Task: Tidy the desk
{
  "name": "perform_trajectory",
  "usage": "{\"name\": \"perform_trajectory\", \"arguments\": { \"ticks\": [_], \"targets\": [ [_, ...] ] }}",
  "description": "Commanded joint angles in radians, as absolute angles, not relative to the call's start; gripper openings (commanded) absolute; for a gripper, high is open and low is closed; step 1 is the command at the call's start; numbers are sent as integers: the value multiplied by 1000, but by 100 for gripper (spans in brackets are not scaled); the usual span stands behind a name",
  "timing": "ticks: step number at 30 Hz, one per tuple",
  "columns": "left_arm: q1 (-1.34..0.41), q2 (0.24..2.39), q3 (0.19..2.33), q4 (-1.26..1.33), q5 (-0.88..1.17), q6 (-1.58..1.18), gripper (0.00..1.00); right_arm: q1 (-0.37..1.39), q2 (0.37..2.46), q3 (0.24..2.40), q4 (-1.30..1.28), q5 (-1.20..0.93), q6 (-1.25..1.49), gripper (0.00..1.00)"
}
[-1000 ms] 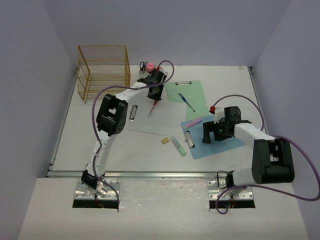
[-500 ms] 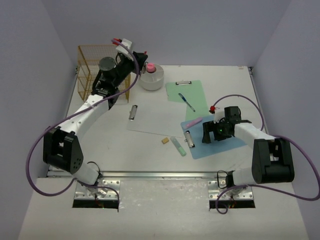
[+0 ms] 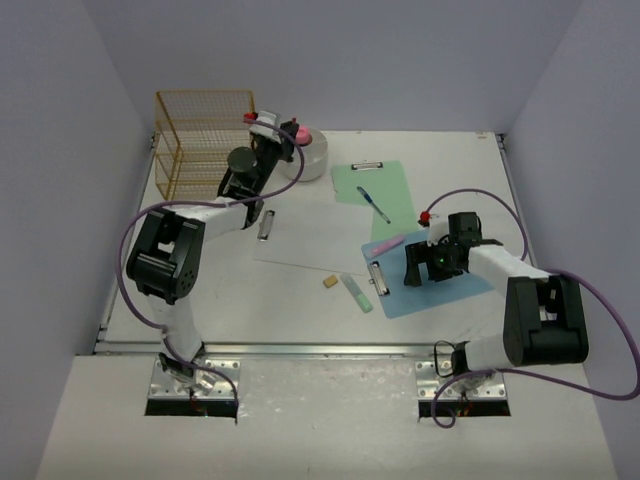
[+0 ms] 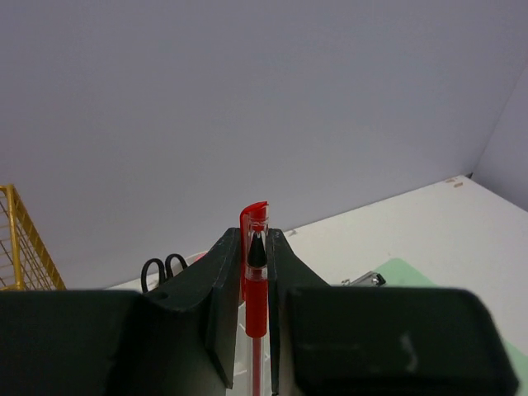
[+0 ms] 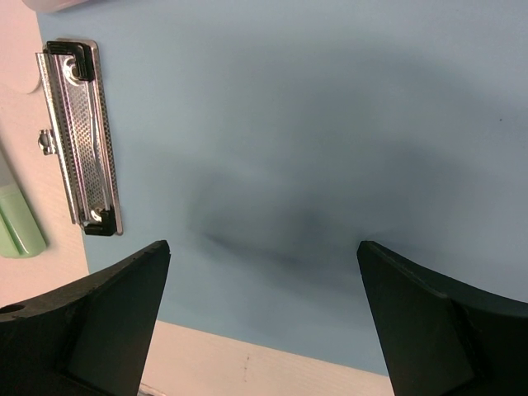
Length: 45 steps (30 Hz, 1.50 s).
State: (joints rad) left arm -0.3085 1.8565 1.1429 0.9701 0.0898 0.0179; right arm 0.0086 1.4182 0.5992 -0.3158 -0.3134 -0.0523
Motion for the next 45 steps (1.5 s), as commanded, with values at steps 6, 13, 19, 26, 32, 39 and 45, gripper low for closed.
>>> {"name": "perform_trajectory", "arguments": {
  "ticks": [6, 13, 19, 26, 32, 39, 45],
  "targets": [
    [-298, 2000, 1177, 1271, 41, 31, 0, 5, 1455, 620, -309, -289, -50, 99],
    [-295, 2107, 1228, 1359, 31, 61, 0, 5, 1476, 623, -310, -281, -54, 99],
    [-292, 2142, 1248, 1401, 18, 69, 0, 5, 1487, 623, -310, -275, -60, 99],
    [-285, 2184, 1314, 1411, 14, 77, 0, 5, 1496, 623, -308, -274, -60, 99],
    [-285, 2238, 1380, 1409, 14, 78, 0, 5, 1504, 623, -307, -270, -63, 99],
    [-282, 2301, 1420, 1413, 8, 70, 4, 5, 1511, 623, -310, -262, -66, 99],
    [-282, 2312, 1390, 1442, 12, 66, 25, 6, 1513, 625, -312, -259, -67, 99]
  ]
}}
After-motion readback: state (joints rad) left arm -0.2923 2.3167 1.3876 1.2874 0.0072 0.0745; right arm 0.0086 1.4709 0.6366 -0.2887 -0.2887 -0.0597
